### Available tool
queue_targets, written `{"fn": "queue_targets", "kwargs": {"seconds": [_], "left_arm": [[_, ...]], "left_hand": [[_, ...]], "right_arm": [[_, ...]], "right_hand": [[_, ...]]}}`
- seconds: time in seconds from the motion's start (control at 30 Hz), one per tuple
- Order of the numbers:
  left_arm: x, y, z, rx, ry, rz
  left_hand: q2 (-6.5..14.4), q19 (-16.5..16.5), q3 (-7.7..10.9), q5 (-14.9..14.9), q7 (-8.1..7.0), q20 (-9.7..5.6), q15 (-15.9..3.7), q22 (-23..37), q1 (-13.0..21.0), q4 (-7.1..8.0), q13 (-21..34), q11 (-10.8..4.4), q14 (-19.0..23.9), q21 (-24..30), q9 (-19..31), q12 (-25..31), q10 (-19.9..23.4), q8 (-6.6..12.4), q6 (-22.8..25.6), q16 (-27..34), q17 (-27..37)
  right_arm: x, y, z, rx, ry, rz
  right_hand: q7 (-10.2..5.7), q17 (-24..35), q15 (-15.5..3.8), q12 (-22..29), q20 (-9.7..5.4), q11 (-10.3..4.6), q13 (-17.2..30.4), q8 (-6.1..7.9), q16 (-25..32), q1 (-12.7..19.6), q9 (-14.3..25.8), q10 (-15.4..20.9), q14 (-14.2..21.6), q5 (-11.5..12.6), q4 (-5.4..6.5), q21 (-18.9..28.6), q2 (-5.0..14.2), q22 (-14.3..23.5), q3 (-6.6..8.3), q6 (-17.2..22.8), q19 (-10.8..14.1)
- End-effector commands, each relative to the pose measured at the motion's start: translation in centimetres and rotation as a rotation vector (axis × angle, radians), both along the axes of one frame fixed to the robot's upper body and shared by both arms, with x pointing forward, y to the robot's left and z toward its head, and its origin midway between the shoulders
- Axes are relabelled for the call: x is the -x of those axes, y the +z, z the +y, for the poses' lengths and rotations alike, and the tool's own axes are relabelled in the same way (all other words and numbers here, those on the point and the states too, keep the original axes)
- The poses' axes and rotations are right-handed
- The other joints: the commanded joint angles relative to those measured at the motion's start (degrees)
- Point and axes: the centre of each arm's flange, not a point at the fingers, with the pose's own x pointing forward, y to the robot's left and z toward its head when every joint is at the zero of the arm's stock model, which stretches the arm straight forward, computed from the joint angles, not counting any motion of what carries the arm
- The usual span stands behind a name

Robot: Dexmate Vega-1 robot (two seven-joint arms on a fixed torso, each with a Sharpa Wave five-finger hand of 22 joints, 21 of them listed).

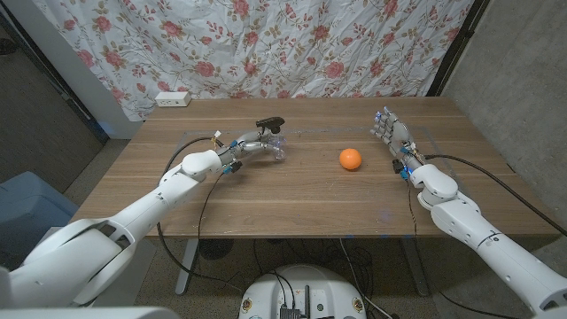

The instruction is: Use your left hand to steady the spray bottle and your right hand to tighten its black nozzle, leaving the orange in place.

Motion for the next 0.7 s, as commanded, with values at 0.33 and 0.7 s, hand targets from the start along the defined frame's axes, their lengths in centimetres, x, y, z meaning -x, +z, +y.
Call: {"fn": "queue_targets", "kwargs": {"seconds": [0.33, 0.7], "left_arm": [[0.6, 1.4, -2.6, -0.003, -0.029, -0.006], [1.0, 2.4, -3.4, -0.068, -0.031, 0.025]], "left_hand": [[1.0, 1.1, -1.67, -0.1, 0.06, -2.85, -7.08, 0.1, 0.9, 0.19, 1.2, 0.03, 1.0, 0.2, 0.8, 0.9, 1.0, 1.45, 0.5, 0.8, 0.6], [1.6, 1.4, -3.15, -0.2, 0.23, -2.81, -6.81, 0.1, 0.9, 0.39, 2.1, 0.26, 1.0, 0.1, 1.2, 1.1, 1.3, 2.24, 0.4, 1.1, 0.8]], "right_arm": [[2.0, 3.3, -0.4, 0.208, -0.062, -0.078], [3.5, 5.2, -0.1, 0.361, -0.097, -0.097]], "right_hand": [[-0.63, -0.3, -0.05, 0.4, 0.36, -0.23, -0.1, 0.36, 0.3, 0.9, 0.2, 0.0, -0.1, -0.2, -0.96, -0.1, 0.14, 0.1, 0.37, 1.1, 0.1], [-1.13, -0.7, 0.02, 0.5, 0.40, -0.37, -0.1, 0.31, 0.2, 1.6, 0.2, 0.2, -0.2, -0.2, -1.73, -0.1, 0.02, 0.1, 0.67, 1.1, 0.0]]}}
